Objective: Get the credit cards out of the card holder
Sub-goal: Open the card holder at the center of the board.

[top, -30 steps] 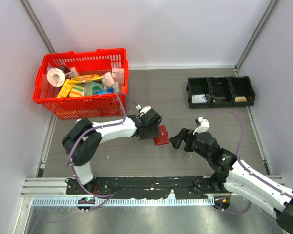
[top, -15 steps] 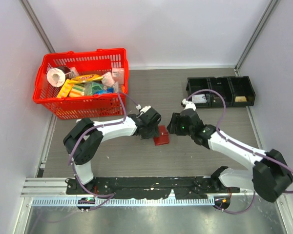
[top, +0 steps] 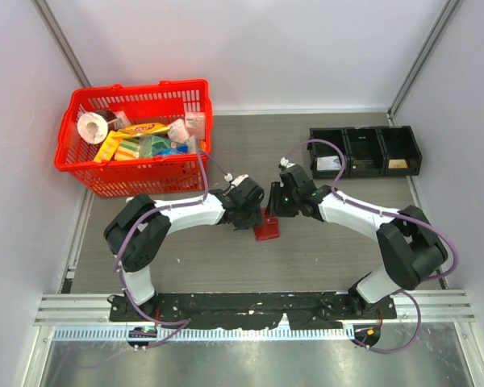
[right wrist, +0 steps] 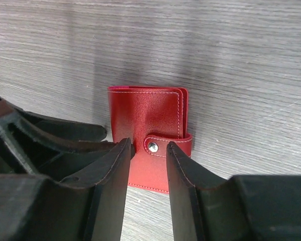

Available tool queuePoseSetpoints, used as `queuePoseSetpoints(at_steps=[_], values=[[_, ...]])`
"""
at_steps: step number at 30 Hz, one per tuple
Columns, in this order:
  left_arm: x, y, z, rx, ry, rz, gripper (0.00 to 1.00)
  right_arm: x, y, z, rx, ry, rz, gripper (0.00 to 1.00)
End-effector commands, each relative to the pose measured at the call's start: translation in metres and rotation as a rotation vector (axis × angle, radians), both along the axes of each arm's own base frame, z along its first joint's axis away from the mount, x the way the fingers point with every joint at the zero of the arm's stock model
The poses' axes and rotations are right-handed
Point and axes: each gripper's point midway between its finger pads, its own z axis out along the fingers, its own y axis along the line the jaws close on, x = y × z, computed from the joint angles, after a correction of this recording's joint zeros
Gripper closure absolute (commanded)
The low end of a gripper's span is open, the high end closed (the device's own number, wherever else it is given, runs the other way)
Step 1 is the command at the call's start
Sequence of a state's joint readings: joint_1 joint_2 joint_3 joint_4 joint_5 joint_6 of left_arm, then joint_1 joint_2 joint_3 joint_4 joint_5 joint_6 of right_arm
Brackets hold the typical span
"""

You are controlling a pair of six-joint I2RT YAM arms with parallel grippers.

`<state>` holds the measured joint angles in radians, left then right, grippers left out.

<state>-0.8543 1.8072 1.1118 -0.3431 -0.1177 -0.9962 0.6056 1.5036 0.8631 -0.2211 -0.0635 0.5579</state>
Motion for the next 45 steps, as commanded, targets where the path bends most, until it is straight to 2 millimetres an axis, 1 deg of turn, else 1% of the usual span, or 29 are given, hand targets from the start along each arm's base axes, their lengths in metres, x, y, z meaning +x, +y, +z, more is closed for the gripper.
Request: queuePoseSetpoints(at_steps=[1, 6, 7, 9, 11, 12, 15, 18, 21, 24, 26, 30, 32, 37, 41, 44, 45], values=[[0.004, 0.001, -0.009, -0.023, 0.022, 0.025, 0.49, 0.001, 0.013, 0.000, 0.000, 0.027, 0.042, 0.60], [0.005, 0.003, -0.010, -0.027, 0.027, 0.029, 0.50, -0.006, 0.011, -0.021, -0.082, 0.063, 0.044, 0.58], [0.005, 0.003, -0.011, -0.026, 0.029, 0.028, 0.50, -0.007, 0.007, -0.025, -0.109, 0.070, 0.034, 0.58], [0.006, 0.003, -0.012, -0.031, 0.029, 0.031, 0.50, -0.014, 0.005, -0.035, -0.145, 0.093, 0.046, 0.57], [0.006, 0.002, -0.013, -0.033, 0.034, 0.029, 0.50, -0.014, -0.004, -0.043, -0.202, 0.092, 0.023, 0.57], [0.007, 0.002, -0.013, -0.035, 0.034, 0.030, 0.50, -0.015, -0.004, -0.047, -0.219, 0.096, 0.026, 0.57], [0.008, 0.000, -0.013, -0.039, 0.036, 0.027, 0.50, -0.019, -0.013, -0.054, -0.291, 0.102, 0.018, 0.55], [0.008, -0.001, -0.015, -0.040, 0.042, 0.023, 0.52, -0.022, -0.020, -0.061, -0.334, 0.111, 0.014, 0.54], [0.009, -0.002, -0.017, -0.049, 0.047, 0.024, 0.58, -0.022, -0.023, -0.063, -0.349, 0.110, 0.007, 0.54], [0.009, -0.004, -0.018, -0.056, 0.050, 0.023, 0.64, -0.021, -0.023, -0.064, -0.354, 0.107, 0.011, 0.56], [0.011, -0.005, -0.015, -0.062, 0.045, 0.024, 0.74, -0.021, -0.021, -0.064, -0.345, 0.105, 0.015, 0.60], [0.012, -0.003, -0.012, -0.065, 0.037, 0.027, 0.89, -0.018, -0.018, -0.055, -0.327, 0.085, 0.023, 0.66], [0.013, 0.000, -0.013, -0.059, 0.038, 0.028, 0.99, -0.016, -0.017, -0.050, -0.323, 0.071, 0.026, 0.70], [0.014, 0.009, -0.013, -0.026, 0.035, 0.030, 1.00, -0.011, -0.017, -0.036, -0.297, 0.043, 0.024, 0.84], [0.014, 0.015, -0.010, 0.005, 0.018, 0.018, 1.00, -0.007, -0.023, -0.027, -0.258, 0.032, 0.014, 0.93], [0.015, 0.018, -0.008, 0.011, 0.010, 0.007, 1.00, -0.003, -0.030, -0.021, -0.206, 0.027, -0.005, 0.94], [0.014, 0.018, -0.008, 0.012, 0.009, -0.002, 1.00, -0.005, -0.032, -0.024, -0.193, 0.034, -0.007, 0.94]])
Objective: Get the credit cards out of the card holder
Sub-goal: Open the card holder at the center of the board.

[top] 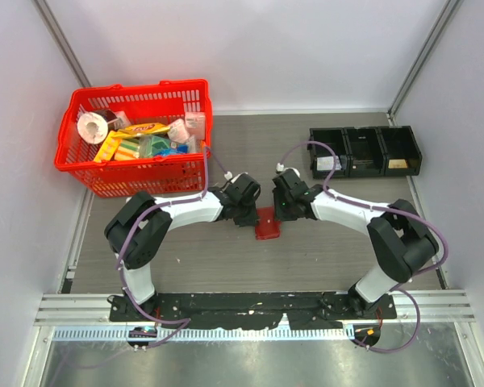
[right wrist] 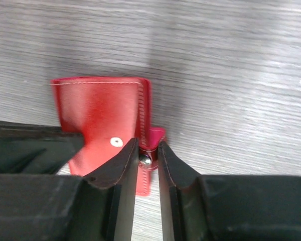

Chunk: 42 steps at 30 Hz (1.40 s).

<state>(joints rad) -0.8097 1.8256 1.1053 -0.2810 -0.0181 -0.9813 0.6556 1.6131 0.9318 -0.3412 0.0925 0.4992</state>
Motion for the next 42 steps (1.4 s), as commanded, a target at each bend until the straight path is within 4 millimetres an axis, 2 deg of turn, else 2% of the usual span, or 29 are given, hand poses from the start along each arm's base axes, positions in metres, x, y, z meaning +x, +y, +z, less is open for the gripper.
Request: queuePoseSetpoints(at_steps=[1, 4, 5, 7, 9, 13, 21, 23, 24, 25, 26, 27, 31, 34, 38, 42], values=[[0.006, 0.022, -0.005, 0.085, -0.027, 0.004, 1.00, -0.001, -0.021, 0.009, 0.048, -0.006, -0.026, 0.94], [0.005, 0.017, -0.002, 0.064, -0.035, -0.034, 1.00, -0.004, -0.030, 0.003, 0.098, 0.012, -0.050, 0.84], [0.005, 0.016, 0.000, 0.060, -0.041, -0.048, 1.00, -0.002, -0.031, 0.006, 0.114, -0.002, -0.052, 0.75], [0.006, 0.014, 0.001, 0.054, -0.050, -0.069, 1.00, -0.004, -0.037, 0.004, 0.123, -0.009, -0.063, 0.66], [0.005, 0.012, 0.003, 0.052, -0.056, -0.085, 1.00, -0.006, -0.038, 0.002, 0.139, -0.018, -0.057, 0.61], [0.006, 0.011, 0.004, 0.051, -0.062, -0.109, 1.00, -0.008, -0.026, 0.003, 0.220, -0.031, -0.020, 0.59], [0.008, 0.008, 0.006, 0.054, -0.082, -0.153, 1.00, -0.007, -0.026, -0.011, 0.298, -0.036, -0.052, 0.61], [0.010, 0.008, 0.008, 0.063, -0.091, -0.167, 1.00, -0.005, -0.029, -0.011, 0.306, -0.037, -0.063, 0.70], [0.011, 0.009, 0.009, 0.071, -0.098, -0.171, 1.00, -0.004, -0.030, -0.013, 0.304, -0.034, -0.066, 0.81], [0.012, 0.010, 0.012, 0.082, -0.105, -0.172, 0.99, -0.004, -0.030, -0.012, 0.310, -0.031, -0.065, 0.87], [0.013, 0.012, 0.013, 0.094, -0.111, -0.174, 0.93, -0.004, -0.030, -0.012, 0.313, -0.031, -0.066, 0.95], [0.015, 0.013, 0.017, 0.100, -0.126, -0.178, 0.85, -0.005, -0.030, -0.011, 0.320, -0.029, -0.064, 0.99], [0.017, 0.015, 0.034, 0.133, -0.172, -0.185, 0.51, -0.008, -0.029, -0.007, 0.345, -0.027, -0.067, 0.99], [0.014, 0.012, 0.044, 0.164, -0.202, -0.186, 0.29, -0.011, -0.022, -0.001, 0.394, -0.022, -0.058, 0.99], [0.011, 0.001, 0.057, 0.213, -0.243, -0.185, 0.20, -0.015, -0.017, 0.004, 0.444, -0.024, -0.057, 0.99], [0.009, -0.012, 0.061, 0.253, -0.268, -0.181, 0.19, -0.016, -0.017, 0.005, 0.446, -0.026, -0.054, 0.99]])
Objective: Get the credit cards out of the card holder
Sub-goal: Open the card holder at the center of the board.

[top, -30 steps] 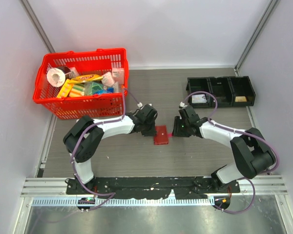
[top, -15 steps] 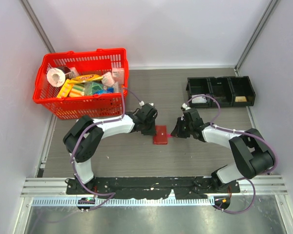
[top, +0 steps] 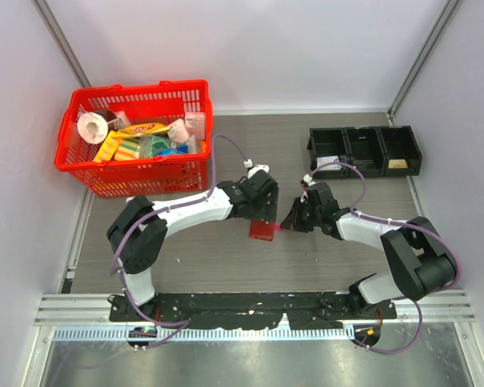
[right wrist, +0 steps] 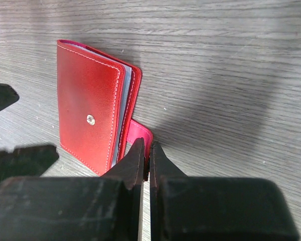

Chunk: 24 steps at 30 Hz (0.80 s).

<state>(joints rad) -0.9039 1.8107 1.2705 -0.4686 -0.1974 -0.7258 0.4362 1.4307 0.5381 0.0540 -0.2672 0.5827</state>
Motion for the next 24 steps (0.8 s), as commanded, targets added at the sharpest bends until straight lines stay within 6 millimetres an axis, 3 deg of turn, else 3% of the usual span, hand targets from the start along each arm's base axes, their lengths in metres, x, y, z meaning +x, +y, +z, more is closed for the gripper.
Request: queuePoseSetpoints(at_steps=[1, 3, 14, 24], values=[[0.005, -0.011, 0.023, 0.034, -0.084, 0.024, 0.14, 0.009, 0.009, 0.018, 0.064, -0.054, 0.003, 0.99], [0.006, -0.014, 0.019, 0.069, -0.087, 0.019, 0.07, 0.008, 0.009, 0.018, 0.065, -0.053, 0.006, 0.99], [0.006, -0.016, -0.002, 0.219, -0.096, -0.023, 0.03, 0.008, 0.010, 0.021, 0.071, -0.064, 0.012, 0.99], [-0.014, -0.038, -0.012, 0.209, -0.060, -0.120, 0.00, 0.006, 0.008, 0.017, 0.062, -0.055, 0.012, 0.99]])
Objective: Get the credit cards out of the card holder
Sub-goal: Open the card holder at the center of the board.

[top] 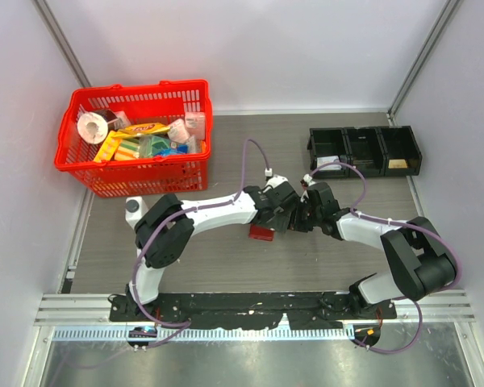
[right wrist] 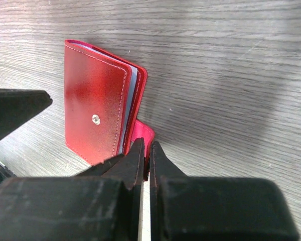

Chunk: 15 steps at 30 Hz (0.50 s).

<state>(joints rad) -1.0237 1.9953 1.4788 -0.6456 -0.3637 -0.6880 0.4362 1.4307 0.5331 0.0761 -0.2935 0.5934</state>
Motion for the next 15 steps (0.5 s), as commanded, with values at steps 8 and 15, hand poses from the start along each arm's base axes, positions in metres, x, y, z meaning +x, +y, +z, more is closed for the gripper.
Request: queuePoseSetpoints(at_steps=[8, 15], values=[[0.002, 0.001, -0.005, 0.092, -0.027, 0.002, 0.00, 0.006, 0.002, 0.014, 0.027, -0.051, -0.001, 0.99], [0.010, 0.010, 0.004, 0.105, -0.080, 0.032, 0.09, 0.001, -0.004, 0.017, -0.010, -0.058, 0.017, 0.99]])
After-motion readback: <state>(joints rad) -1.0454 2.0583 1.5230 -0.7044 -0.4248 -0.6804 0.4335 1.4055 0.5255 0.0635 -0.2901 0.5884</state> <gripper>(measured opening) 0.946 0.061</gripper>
